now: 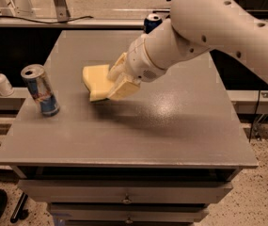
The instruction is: Move sponge near redbull can
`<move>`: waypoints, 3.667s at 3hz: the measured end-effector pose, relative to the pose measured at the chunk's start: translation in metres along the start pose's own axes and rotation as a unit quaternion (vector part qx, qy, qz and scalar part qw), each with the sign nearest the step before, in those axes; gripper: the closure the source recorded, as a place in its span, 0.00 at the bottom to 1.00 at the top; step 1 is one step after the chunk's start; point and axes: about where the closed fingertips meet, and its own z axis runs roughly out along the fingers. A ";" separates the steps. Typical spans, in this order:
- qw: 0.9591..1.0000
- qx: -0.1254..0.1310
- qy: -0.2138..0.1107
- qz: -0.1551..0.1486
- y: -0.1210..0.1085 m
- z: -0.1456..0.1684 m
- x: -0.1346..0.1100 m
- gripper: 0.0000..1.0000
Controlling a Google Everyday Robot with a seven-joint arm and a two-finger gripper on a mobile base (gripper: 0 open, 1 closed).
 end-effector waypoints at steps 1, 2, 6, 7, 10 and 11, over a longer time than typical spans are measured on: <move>1.000 -0.015 0.002 -0.022 0.010 0.026 -0.014 1.00; 0.999 -0.034 0.000 -0.040 0.023 0.050 -0.028 1.00; 0.995 -0.069 -0.020 -0.064 0.046 0.087 -0.060 0.36; 0.995 -0.073 -0.025 -0.065 0.047 0.089 -0.064 0.12; 0.996 -0.055 -0.051 -0.037 0.031 0.054 -0.054 0.00; 0.998 -0.023 -0.062 -0.012 0.005 0.011 -0.030 0.00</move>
Offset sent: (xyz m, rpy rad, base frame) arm -0.0242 0.0834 -0.0410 -0.0486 0.0035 0.1506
